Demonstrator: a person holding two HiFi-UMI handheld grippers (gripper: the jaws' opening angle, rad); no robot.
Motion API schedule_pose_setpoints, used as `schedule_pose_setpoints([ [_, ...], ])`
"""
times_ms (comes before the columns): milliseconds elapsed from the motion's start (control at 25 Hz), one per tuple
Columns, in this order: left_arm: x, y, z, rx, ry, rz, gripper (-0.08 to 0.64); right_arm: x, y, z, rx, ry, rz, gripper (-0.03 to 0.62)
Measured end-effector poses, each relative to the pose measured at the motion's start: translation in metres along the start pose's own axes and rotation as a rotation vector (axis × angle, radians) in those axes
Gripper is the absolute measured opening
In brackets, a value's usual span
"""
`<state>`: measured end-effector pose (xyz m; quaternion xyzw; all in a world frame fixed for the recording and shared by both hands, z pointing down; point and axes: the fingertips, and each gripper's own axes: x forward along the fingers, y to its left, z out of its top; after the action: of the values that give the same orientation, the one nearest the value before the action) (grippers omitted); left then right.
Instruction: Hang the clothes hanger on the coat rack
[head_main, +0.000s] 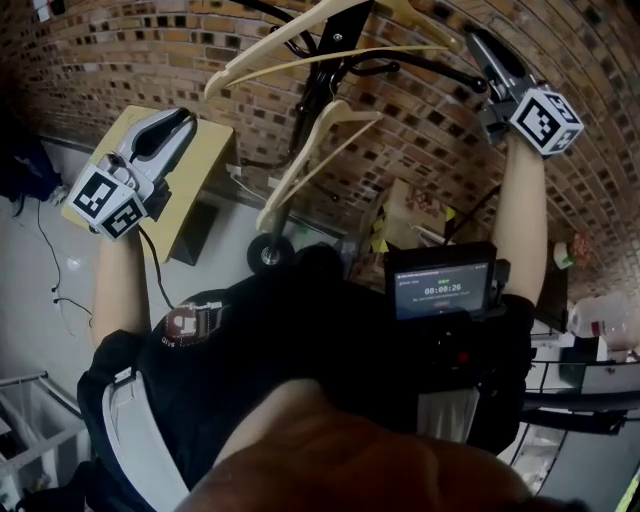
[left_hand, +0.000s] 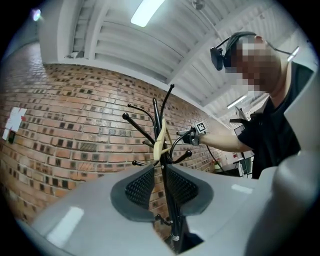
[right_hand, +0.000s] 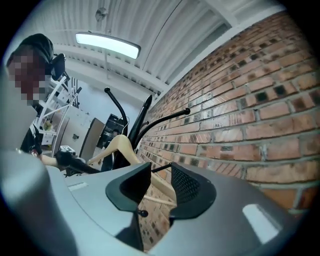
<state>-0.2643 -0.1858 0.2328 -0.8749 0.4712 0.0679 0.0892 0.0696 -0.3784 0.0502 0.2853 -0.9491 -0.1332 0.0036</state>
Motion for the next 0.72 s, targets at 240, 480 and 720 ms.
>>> schedule_pose_setpoints([
  [240, 0.021, -0.046, -0.012, -0.009, 0.037, 0.009, 0.072, -0.059, 0.0, -0.054, 0.098, 0.008, 0.016, 0.133],
  [480, 0.047, -0.123, -0.021, -0.052, 0.063, -0.025, 0.072, -0.115, 0.011, -0.115, 0.234, 0.01, 0.035, 0.118],
  [720, 0.097, -0.228, -0.046, -0.1, 0.068, -0.128, 0.07, -0.166, 0.04, -0.186, 0.288, 0.044, 0.076, 0.084],
])
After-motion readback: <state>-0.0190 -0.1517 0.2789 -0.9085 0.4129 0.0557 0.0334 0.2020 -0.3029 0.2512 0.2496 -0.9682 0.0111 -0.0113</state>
